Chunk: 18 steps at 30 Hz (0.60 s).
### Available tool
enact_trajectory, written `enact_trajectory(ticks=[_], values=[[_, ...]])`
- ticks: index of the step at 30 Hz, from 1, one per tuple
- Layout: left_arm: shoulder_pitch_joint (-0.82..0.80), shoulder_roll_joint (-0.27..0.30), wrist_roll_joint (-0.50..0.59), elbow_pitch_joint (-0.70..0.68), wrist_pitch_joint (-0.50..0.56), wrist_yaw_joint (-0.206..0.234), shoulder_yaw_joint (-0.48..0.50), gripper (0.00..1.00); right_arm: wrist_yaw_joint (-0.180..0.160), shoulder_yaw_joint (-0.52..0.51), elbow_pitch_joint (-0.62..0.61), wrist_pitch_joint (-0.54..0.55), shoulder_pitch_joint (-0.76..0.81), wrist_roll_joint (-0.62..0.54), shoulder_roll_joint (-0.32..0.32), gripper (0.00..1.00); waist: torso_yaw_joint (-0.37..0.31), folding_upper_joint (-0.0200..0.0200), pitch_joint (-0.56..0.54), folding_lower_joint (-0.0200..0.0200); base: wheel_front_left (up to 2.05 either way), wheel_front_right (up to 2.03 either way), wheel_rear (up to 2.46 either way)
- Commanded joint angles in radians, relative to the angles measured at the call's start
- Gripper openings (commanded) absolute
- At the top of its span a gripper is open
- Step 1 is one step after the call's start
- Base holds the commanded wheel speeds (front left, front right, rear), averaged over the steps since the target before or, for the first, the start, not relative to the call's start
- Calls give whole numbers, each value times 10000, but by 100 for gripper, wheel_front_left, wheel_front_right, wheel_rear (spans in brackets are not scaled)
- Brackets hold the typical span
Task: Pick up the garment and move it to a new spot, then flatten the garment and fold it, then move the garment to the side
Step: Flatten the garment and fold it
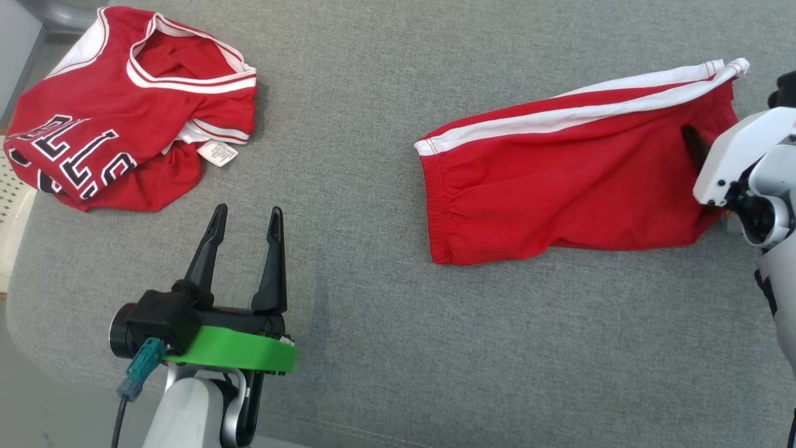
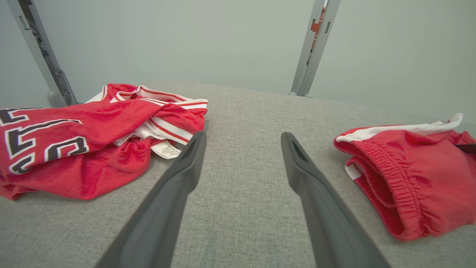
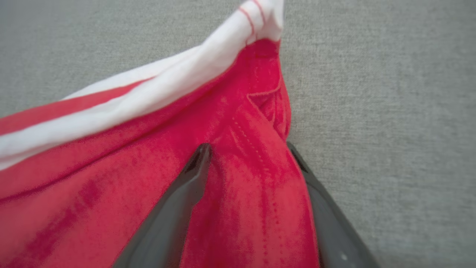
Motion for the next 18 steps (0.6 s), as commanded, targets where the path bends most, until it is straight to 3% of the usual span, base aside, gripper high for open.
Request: enact_trajectory(ticks=[1,11,18], values=[[86,1,-87,-35,-2,26,58,100,128,512,276,289,850,-26,487,0,-88,0,-50,0,0,0,0],[234,5,206,117,-2,-112,216,100,52,-123,-142,-1300,1194,-641,-438,0,-735,0,-612,0,0,0,0],[375,8,356,162,-3,-175,270,100,63,-1599,-883,-1973,1920,-1776,-997,0,-1305,0,-1069,0,0,0,0]])
